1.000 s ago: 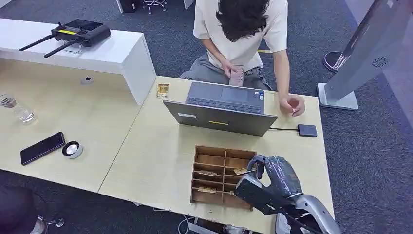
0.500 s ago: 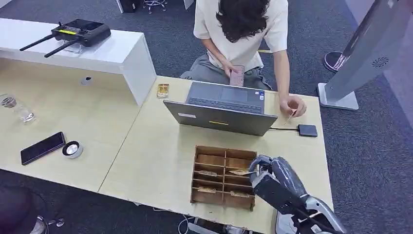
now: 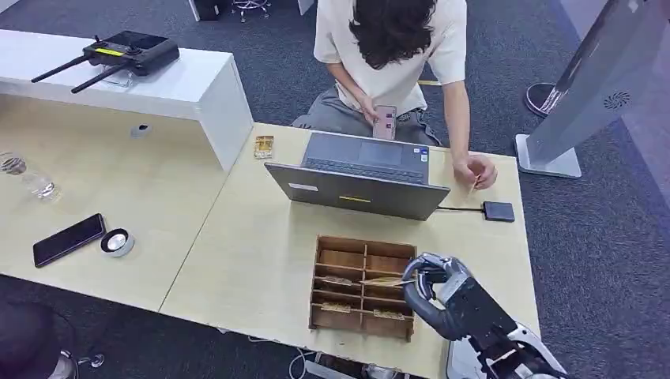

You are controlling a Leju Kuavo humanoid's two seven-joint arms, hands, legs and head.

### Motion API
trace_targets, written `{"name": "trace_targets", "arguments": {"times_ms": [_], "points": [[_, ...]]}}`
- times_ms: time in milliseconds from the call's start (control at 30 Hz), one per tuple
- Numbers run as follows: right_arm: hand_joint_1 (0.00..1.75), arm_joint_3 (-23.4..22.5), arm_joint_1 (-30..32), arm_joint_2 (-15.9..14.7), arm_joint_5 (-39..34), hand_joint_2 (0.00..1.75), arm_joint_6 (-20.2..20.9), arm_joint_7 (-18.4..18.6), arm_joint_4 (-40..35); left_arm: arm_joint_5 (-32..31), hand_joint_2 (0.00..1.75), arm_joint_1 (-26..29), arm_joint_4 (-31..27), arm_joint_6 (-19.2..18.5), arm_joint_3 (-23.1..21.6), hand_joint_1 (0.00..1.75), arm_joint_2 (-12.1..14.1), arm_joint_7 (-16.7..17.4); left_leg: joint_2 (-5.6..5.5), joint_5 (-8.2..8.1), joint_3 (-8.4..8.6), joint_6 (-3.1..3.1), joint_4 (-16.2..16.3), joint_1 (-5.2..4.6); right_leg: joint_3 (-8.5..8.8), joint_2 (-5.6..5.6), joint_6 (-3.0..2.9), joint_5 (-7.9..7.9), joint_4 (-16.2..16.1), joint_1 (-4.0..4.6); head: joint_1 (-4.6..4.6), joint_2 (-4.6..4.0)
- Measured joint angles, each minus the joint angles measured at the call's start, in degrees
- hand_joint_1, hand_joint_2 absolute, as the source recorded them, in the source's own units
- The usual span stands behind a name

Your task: Pass the card to the sensor for recognition and then transmit it.

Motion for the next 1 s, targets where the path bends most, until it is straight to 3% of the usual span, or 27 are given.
{"name": "trace_targets", "arguments": {"times_ms": [1000], "points": [[1.75, -0.9, -0.2, 2.6, -10.8, 1.75, -0.7, -2.7, -2.6, 0.6, 0.0, -1.1, 1.2, 1.0, -3.1, 0.0, 0.0, -1.5, 0.0, 0.0, -0.02, 0.0, 0.0, 0.0, 0.0, 0.0, 0.0, 0.0, 0.0, 0.0, 0.0, 0.0]]}}
